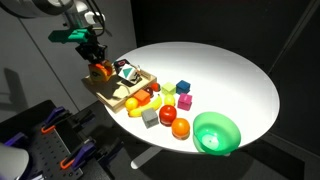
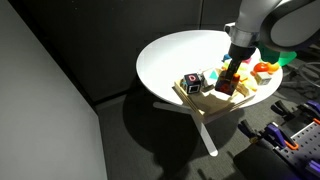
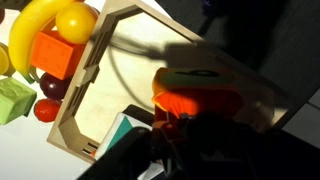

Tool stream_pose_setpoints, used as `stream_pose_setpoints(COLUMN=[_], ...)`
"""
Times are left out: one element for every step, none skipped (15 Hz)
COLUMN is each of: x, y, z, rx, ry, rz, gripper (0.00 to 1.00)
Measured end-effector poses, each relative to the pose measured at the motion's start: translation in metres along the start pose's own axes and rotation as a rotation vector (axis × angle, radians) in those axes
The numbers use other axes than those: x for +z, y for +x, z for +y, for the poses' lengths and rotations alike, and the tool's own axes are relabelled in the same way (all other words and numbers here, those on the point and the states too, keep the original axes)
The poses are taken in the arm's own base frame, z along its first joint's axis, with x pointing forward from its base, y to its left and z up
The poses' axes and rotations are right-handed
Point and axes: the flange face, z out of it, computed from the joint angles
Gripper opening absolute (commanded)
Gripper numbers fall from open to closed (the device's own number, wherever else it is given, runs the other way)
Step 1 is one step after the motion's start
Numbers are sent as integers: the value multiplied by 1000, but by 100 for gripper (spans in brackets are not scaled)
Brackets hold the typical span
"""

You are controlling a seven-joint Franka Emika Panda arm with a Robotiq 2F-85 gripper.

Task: Put the plush block inside the wooden box

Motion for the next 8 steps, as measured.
stream_pose_setpoints(x=[1, 2, 4, 5, 6, 8, 10, 12], y=[1, 2, 2, 2, 3, 3, 4, 4], z=[-6, -11, -15, -19, -23, -26, -30, -33], rx=[8, 19, 34, 49, 64, 81, 99, 121], ry=[0, -2, -7, -11, -20, -29, -37, -44], rz=[-8, -16, -24, -29, -31, -33, -36, -38], gripper=[16, 16, 16, 16, 16, 16, 16, 16])
